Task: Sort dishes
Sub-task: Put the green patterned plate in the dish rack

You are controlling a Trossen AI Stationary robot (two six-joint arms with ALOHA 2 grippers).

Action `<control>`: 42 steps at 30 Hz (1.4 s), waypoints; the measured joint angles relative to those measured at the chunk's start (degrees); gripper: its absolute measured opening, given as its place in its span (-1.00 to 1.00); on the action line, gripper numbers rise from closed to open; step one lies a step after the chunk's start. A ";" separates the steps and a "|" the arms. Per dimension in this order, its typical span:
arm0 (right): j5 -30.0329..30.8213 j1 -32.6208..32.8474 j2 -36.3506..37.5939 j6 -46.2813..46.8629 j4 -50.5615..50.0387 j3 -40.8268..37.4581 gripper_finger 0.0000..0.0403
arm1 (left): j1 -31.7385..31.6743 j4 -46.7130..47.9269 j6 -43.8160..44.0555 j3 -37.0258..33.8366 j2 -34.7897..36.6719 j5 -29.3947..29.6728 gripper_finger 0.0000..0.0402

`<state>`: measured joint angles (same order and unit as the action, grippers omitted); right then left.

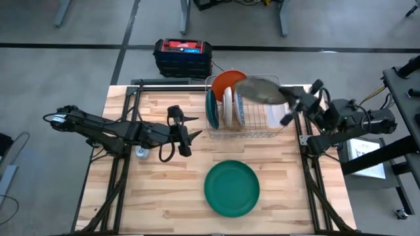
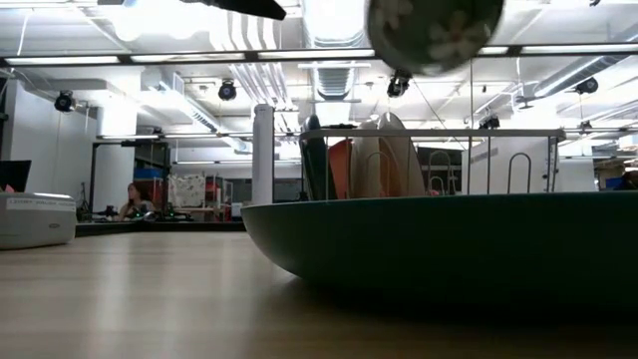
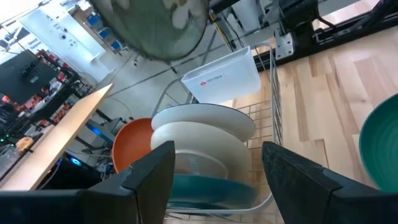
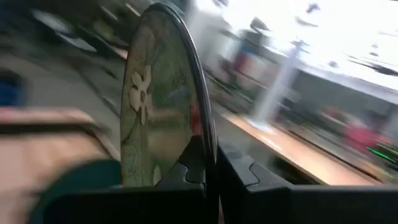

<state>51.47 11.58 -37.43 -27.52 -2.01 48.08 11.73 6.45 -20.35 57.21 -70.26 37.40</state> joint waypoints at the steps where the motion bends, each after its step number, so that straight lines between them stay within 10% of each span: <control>1: -2.12 0.11 -0.98 -0.05 2.30 -0.13 -0.99 | -0.05 -0.14 -0.17 0.00 0.00 -0.01 0.15; 22: -4.23 -0.04 -9.68 -80.46 -6.89 -0.61 -0.99 | -0.70 0.05 -0.42 -0.01 -5.41 -0.43 0.15; 42: -4.19 -0.01 -14.40 -99.05 -6.04 -0.59 -0.99 | -1.62 -0.03 -1.12 -0.02 -5.42 -0.38 0.15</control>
<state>47.28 11.57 -51.83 -126.57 -8.04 47.48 10.11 6.42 -21.47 57.19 -75.68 37.01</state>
